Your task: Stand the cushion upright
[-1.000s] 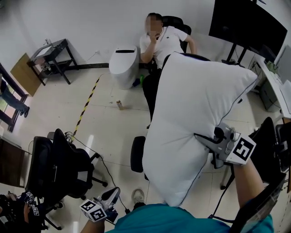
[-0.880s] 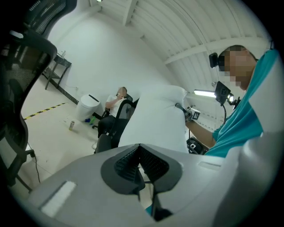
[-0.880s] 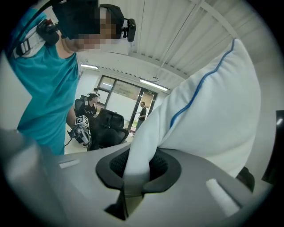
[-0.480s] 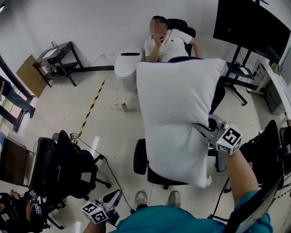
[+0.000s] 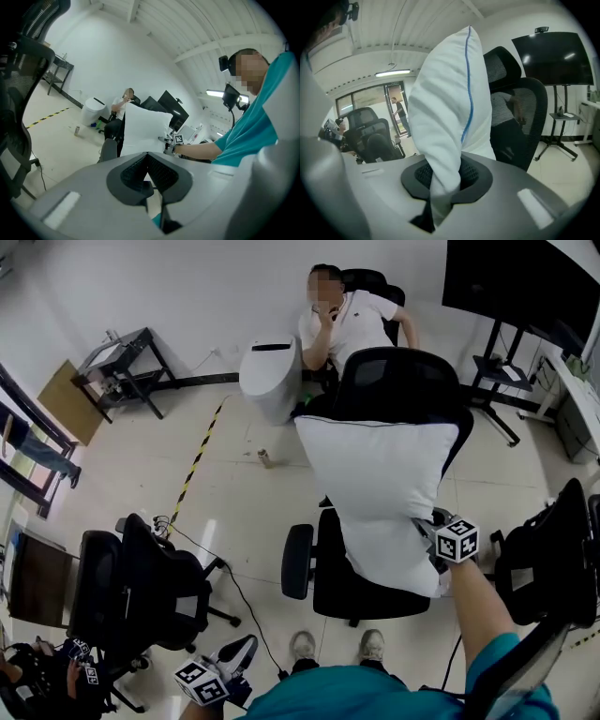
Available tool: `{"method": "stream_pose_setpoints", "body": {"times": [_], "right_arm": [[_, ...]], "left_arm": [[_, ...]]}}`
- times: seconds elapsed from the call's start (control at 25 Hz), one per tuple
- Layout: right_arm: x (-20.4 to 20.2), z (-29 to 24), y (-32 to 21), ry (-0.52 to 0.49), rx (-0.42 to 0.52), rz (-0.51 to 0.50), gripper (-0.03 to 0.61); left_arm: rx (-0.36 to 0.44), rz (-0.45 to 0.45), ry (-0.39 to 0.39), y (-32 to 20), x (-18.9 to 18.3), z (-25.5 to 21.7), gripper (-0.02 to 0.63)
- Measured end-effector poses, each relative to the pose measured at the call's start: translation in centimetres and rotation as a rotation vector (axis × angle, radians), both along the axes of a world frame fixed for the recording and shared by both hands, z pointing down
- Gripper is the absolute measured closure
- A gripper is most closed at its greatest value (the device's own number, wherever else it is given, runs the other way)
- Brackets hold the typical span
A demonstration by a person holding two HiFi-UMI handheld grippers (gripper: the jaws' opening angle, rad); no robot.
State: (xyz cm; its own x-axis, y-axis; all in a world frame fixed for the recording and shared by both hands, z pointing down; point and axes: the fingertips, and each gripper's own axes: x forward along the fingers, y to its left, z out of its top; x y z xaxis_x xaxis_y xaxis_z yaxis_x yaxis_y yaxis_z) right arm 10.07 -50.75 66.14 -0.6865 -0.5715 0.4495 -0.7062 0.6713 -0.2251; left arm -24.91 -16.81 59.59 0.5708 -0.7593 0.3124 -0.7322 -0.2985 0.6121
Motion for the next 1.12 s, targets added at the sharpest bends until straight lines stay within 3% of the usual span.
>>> {"method": "stream_pose_setpoints", "body": {"times": [0.16,0.32,0.44,0.6,0.8,0.96,1.04,1.12], "right_arm": [[-3.2,-3.7,1.4,0.008,0.103,-0.135,0.535],[-7.8,-8.8,5.1,0.044,0.271,-0.303,0.537],[-10.5,-13.3,6.6,-0.043,0.363,-0.367,0.538],[-10.0,-17.1,5.4,-0.171,0.423,-0.316,0.537],[-7.3,-17.2,3.0,-0.265,0.469,-0.137,0.537],[-4.2,-13.3,-0.7,-0.173,0.493,0.002,0.527],[-2.9,-7.3,-2.6,-0.077,0.398,0.052,0.512],[-1.3,0.8,-3.7,0.048,0.210,0.111,0.466]], "left_arm": [[-0.005,-0.005,-0.002,-0.4,-0.2,0.2,0.601],[0.003,-0.001,0.011,-0.8,0.1,0.0,0.601],[0.006,0.001,0.013,-1.2,0.0,0.1,0.603],[-0.007,0.006,0.009,-1.4,0.3,0.1,0.601],[-0.023,0.014,-0.008,-1.3,0.2,0.1,0.601],[-0.039,0.022,-0.026,-1.3,0.3,0.2,0.601],[-0.052,0.024,-0.033,-1.3,0.2,0.5,0.601],[-0.066,0.027,-0.037,-1.2,0.4,0.8,0.602]]}}
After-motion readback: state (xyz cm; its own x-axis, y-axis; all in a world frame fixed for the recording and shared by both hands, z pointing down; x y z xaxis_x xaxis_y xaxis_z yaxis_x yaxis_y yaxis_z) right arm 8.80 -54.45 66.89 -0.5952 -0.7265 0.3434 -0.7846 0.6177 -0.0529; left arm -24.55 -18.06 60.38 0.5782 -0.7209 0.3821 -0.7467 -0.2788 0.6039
